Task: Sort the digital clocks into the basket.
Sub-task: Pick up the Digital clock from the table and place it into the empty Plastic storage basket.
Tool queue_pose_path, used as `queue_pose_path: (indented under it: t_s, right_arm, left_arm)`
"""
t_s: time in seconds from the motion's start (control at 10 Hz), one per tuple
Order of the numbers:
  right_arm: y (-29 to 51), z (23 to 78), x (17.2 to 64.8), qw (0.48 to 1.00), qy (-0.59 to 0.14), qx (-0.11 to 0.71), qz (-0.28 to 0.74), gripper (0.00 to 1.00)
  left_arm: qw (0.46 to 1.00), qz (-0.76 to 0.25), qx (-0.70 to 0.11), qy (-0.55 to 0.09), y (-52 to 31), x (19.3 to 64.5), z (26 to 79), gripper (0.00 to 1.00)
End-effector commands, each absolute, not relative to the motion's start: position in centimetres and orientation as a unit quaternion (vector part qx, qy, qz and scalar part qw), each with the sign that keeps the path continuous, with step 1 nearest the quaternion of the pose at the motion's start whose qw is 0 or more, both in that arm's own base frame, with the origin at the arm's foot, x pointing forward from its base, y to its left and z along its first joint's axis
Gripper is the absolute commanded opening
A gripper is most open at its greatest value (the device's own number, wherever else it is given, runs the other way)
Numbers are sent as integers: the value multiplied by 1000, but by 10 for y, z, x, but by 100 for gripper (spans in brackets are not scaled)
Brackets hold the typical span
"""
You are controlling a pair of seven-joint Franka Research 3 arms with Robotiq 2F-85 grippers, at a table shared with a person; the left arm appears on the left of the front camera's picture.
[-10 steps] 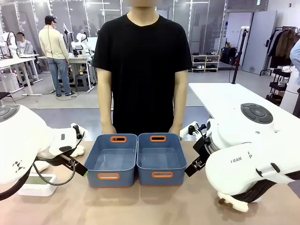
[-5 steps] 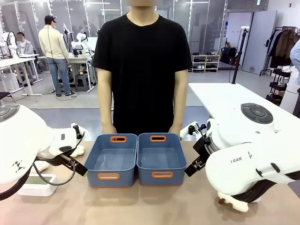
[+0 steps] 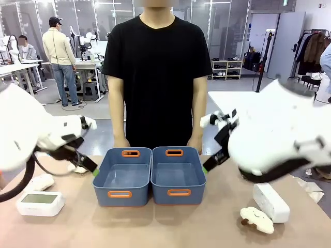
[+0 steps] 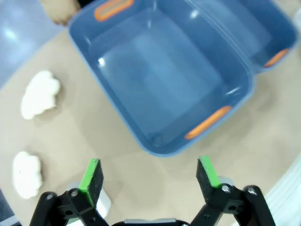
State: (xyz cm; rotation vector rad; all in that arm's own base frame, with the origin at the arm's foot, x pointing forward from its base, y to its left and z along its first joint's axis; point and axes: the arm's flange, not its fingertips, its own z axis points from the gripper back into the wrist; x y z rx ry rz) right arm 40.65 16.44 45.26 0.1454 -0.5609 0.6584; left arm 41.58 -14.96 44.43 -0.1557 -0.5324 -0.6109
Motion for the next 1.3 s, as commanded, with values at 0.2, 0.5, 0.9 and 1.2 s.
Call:
queue_pose_path:
  t_s: [0.2, 0.5, 0.9, 1.2]
  right_arm:
    - [100, 513, 414, 864, -217, 312, 329, 100]
    - [23, 509, 406, 811, -213, 472, 273, 100]
    - [-151, 458, 338, 790, -275, 543, 69, 100]
    - [-220, 441, 284, 781, -327, 531, -29, 100]
  left_arm:
    - [862, -313, -343, -203, -58, 416, 505, 100]
    - [788, -286, -491, -236, 27, 403, 504, 100]
    - [749, -168, -524, -368, 196, 311, 482, 100]
    - [753, -44, -497, -428, 278, 252, 460, 100]
